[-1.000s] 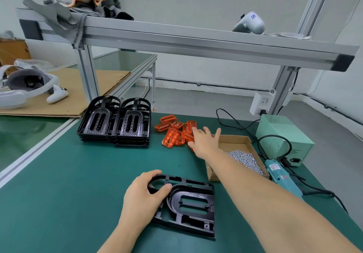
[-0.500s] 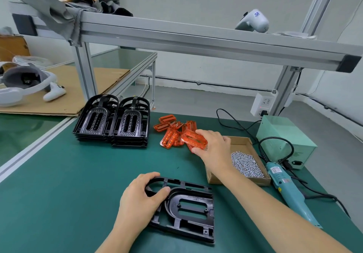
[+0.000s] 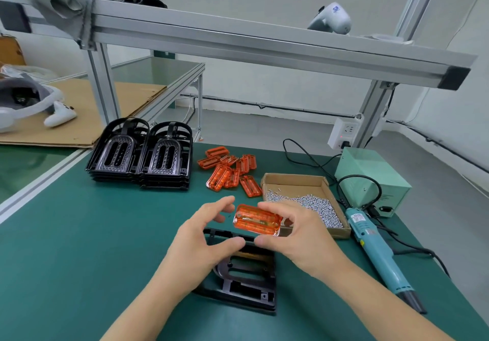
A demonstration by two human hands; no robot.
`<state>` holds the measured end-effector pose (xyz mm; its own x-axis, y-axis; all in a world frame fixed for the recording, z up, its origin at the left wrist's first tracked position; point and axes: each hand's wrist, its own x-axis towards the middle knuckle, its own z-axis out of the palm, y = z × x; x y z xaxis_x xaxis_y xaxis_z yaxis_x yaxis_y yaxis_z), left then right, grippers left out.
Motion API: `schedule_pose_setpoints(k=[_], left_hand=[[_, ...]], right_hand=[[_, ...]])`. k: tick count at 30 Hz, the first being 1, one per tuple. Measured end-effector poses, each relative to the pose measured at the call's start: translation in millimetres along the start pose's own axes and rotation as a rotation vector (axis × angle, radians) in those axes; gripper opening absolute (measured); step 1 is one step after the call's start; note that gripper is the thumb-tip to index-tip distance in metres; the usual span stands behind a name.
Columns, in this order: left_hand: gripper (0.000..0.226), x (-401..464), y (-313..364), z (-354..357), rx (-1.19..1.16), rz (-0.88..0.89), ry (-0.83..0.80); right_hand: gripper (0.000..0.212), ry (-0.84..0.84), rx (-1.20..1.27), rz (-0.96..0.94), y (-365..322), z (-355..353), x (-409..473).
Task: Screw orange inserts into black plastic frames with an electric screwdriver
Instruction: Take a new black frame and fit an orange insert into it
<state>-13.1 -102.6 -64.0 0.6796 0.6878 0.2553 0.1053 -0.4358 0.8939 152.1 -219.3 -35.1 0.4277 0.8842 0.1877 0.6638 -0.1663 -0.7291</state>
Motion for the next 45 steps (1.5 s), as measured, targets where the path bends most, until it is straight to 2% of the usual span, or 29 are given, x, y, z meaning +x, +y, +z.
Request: schedule_pose_setpoints(k=[3,6,13,16,19,22,25,27,29,32,36,38,41,43,45], left_hand=[[0.06,-1.1,1.5,0.6,-0.086,-0.033,-0.05],[0.055,-2.4,2.0,1.0,-0.268,-0.083,-0.057],[0.054,-6.4,4.8,8.4,-0.676,-0.148,-0.038],[0.04,-5.8,8.9,14.7,-0.787,-0.19,0.02],[0.022,-0.7,15.4,17.7,-0.864,-0.259,0.065],[0.024,6.2,19.7,17.7,-0.717,-0.262,0.054],[0.027,14.4,18.4,15.2,-0.4,-0.145,0.01],[0.023,19.4,16.0,12.8,-0.273,-0.089,-0.085],[0.022,24.3,12.7,11.2,-0.254,-0.062,-0.172],[0.027,29.3,9.6,11.7,-0.296,-0.041,-0.21],[0.03,29.5,6.9,10.7,-0.482,-0.104,-0.276],[0.025,29.3,3.6,4.3,-0.437,-0.108,-0.237],[0.018,27.4,-7.7,-10.8,-0.005,-0.097,-0.129],[0.021,21.3,-14.4,-16.5,0.26,-0.087,-0.157],[0.024,14.8,-18.6,-16.0,0.371,-0.085,-0.197]], right_hand=[[0.057,-0.033,-0.001,-0.019,-5.3,-0.9,-6.3],[0.057,-0.036,0.014,-0.033,-8.3,-0.5,-10.4],[0.055,0.061,0.028,-0.102,-12.0,5.6,-18.0],[0.053,0.104,0.048,-0.1,-12.9,11.4,-21.4],[0.04,0.09,0.116,-0.103,-14.3,17.4,-24.8],[0.029,0.033,0.128,-0.133,-16.8,21.8,-27.7],[0.033,0.082,0.127,-0.106,-15.8,17.7,-24.2],[0.04,0.054,0.121,-0.081,-14.9,11.2,-19.8],[0.038,-0.043,0.119,-0.113,-14.2,6.5,-16.4],[0.033,-0.116,0.175,-0.131,-11.2,2.8,-13.5],[0.031,-0.07,0.118,-0.176,-2.3,1.6,-12.7],[0.03,-0.005,0.119,-0.157,7.0,4.1,-15.5],[0.028,0.073,0.234,-0.012,24.9,14.6,-27.0],[0.028,0.073,0.278,0.045,34.1,25.2,-36.5],[0.028,0.065,0.278,0.065,37.1,33.3,-42.7]])
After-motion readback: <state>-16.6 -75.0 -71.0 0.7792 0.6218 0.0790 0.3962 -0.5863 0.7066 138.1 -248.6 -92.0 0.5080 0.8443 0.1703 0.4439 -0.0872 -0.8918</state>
